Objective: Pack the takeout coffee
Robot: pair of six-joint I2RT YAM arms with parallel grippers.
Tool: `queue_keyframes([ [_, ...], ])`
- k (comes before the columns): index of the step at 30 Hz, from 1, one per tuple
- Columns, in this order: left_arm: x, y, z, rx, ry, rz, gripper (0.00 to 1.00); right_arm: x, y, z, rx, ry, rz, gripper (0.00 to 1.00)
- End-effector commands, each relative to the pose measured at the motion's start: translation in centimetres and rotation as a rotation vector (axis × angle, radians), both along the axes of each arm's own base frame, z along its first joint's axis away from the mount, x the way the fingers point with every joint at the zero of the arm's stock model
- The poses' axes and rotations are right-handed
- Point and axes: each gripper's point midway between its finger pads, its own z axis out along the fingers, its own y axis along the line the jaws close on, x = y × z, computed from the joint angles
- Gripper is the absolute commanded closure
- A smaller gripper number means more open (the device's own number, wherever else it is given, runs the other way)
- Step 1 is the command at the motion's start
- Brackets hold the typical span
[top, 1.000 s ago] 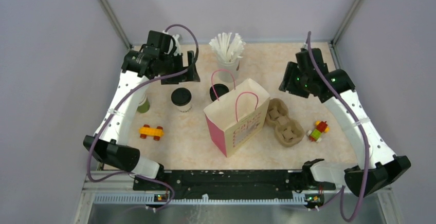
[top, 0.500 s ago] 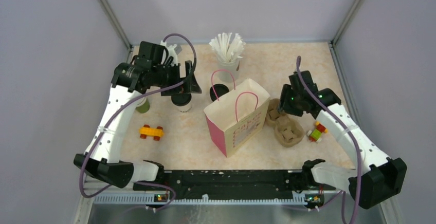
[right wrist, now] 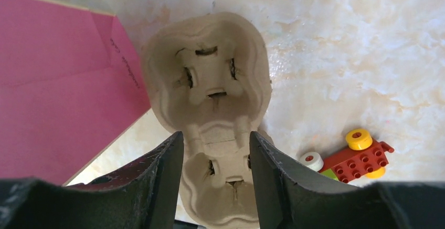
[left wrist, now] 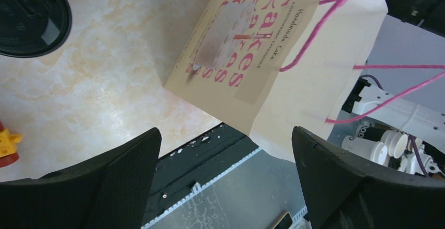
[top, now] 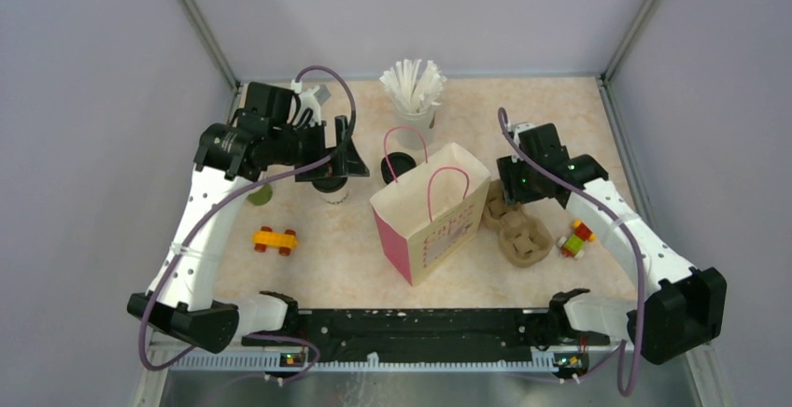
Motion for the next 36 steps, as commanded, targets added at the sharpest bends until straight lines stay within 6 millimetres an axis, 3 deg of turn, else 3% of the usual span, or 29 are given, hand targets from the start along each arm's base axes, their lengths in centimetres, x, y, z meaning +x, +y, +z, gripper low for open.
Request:
queue_keyframes([
  [1,-1.4,-0.9,1.2,-0.073,-0.004,-0.038,0.01,0.0,0.6,-1.2,0.004,0.022,0.086,0.52],
  [6,-1.5,-0.9,1.3,-0.076,-0.005,-0.037,0.01,-0.5,0.0,-3.0,-0.046,0.087,0.106,0.55],
  [12,-1.5,-0.6,1.2,-0.061,-0.01,-0.03,0.01,-0.7,0.6,-3.8,-0.035,0.129,0.156,0.56],
  [28,-0.6,-0.4,1.3,-0.041,-0.019,-0.013,0.01,-0.6,-0.6,-6.2,-0.131,0.246,0.134,0.56],
  [36,-0.2,-0.5,1.3,-0.035,-0.017,-0.006,0.01,-0.4,-0.8,-4.9,-0.142,0.23,0.148,0.74],
])
